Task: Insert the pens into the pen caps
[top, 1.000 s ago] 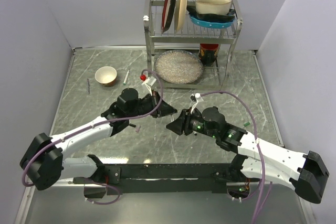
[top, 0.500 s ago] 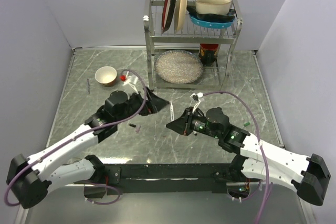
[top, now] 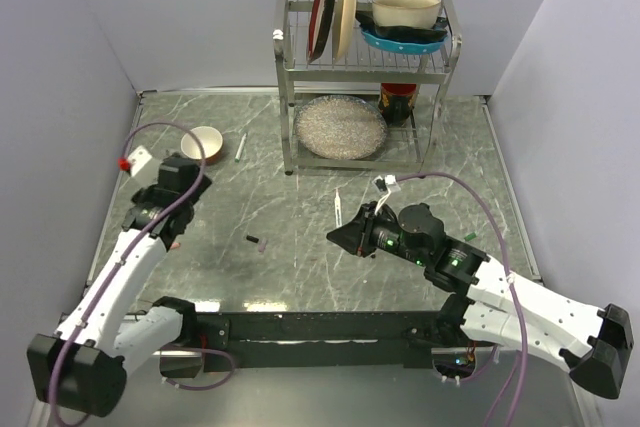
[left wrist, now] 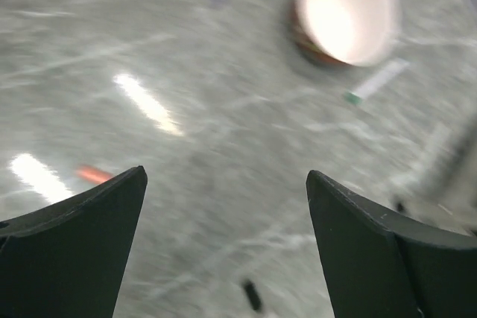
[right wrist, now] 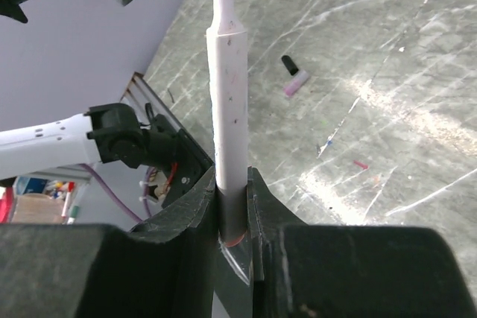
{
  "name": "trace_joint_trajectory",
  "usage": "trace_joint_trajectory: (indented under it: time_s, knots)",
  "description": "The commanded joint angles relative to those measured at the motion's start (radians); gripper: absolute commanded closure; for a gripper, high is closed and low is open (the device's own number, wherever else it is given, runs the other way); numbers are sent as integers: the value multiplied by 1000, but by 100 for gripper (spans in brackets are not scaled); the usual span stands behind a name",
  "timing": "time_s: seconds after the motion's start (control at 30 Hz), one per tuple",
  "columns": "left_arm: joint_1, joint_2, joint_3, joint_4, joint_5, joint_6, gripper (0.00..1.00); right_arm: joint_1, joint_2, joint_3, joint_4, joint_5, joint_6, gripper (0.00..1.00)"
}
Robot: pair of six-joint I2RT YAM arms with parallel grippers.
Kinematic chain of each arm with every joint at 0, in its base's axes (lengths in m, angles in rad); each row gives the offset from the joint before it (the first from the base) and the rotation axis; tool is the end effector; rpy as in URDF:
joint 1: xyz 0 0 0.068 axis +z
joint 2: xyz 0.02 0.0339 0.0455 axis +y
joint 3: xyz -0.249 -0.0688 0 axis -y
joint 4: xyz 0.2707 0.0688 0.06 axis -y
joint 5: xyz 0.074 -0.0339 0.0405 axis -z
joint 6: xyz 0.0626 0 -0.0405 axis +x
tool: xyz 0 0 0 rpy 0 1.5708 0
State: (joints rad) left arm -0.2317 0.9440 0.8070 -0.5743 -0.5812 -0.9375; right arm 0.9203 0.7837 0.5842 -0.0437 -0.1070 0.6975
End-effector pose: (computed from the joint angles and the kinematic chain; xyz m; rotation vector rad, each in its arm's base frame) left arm 0.2473 -0.0230 0.2552 -1.0092 1.8961 -0.0075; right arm 0.1479 0.2055 0.2616 -0.3049 1.9734 1.2029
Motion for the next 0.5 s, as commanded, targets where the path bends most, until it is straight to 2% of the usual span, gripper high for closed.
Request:
trace_joint_trajectory:
  time_s: [0.0, 0.03, 0.17, 0.3, 0.47]
  knots:
    - [150, 8, -43, -29, -5, 89, 7, 2, 22, -6, 77, 0, -26, 100]
    - [179, 19, -49, -35, 38, 80, 7, 0, 34, -12, 90, -11, -32, 100]
    - [325, 49, -104, -76, 127, -114, 10, 0, 58, -12, 99, -33, -67, 100]
    - [354, 71, -164, 11, 172, -126, 14, 2, 31, -38, 107, -52, -89, 100]
    - [365, 217, -121, -81, 144, -231, 24, 2, -40, -75, 131, -71, -101, 100]
